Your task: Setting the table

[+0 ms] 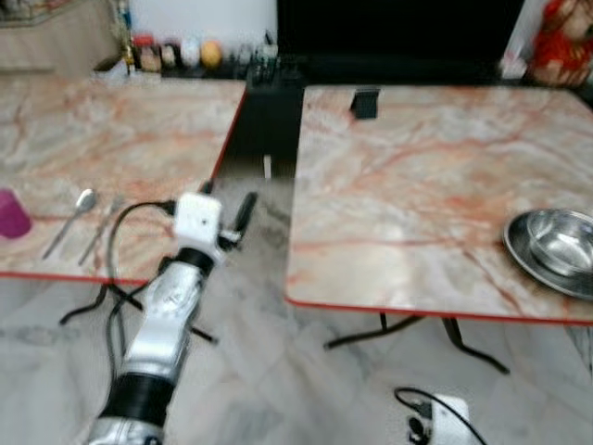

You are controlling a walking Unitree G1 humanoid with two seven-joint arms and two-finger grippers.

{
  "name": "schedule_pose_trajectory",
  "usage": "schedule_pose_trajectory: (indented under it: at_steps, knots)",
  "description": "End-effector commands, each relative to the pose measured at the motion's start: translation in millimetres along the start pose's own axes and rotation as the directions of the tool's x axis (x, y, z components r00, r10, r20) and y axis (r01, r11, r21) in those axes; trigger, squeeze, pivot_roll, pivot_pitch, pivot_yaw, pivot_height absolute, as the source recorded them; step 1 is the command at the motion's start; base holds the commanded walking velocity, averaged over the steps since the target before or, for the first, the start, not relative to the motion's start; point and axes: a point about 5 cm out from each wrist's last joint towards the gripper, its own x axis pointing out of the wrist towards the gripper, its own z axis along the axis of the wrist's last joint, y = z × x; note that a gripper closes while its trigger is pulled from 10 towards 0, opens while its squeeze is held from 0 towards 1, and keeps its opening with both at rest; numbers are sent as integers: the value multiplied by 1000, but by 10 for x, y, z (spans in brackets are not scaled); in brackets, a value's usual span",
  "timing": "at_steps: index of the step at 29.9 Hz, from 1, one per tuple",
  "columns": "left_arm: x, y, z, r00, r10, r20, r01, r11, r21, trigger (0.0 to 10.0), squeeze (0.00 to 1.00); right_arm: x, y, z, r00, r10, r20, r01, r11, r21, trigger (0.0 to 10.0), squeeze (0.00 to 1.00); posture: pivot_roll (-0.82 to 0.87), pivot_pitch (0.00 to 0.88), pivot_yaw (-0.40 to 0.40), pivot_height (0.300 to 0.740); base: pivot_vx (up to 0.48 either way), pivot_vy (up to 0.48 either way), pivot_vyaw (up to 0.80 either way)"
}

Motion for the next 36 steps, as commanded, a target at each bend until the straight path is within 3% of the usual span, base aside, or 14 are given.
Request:
schedule_pose_trajectory:
  at_steps: [1, 36]
  knots:
    - [30, -81, 30, 1000, -28, 10, 28, 1000, -5, 10000, 0, -17, -83, -26, 1000, -19, -5, 19, 1000, -7, 10000, 0, 49, 0, 16, 740, 0, 330, 0]
    - [47, -64, 49, 1000, -13, 16, 14, 1000, -9, 10000, 0, -16, -57, -31, 1000, 6, -11, -6, 1000, -30, 10000, 0, 48, 0, 6, 740, 0, 356, 0]
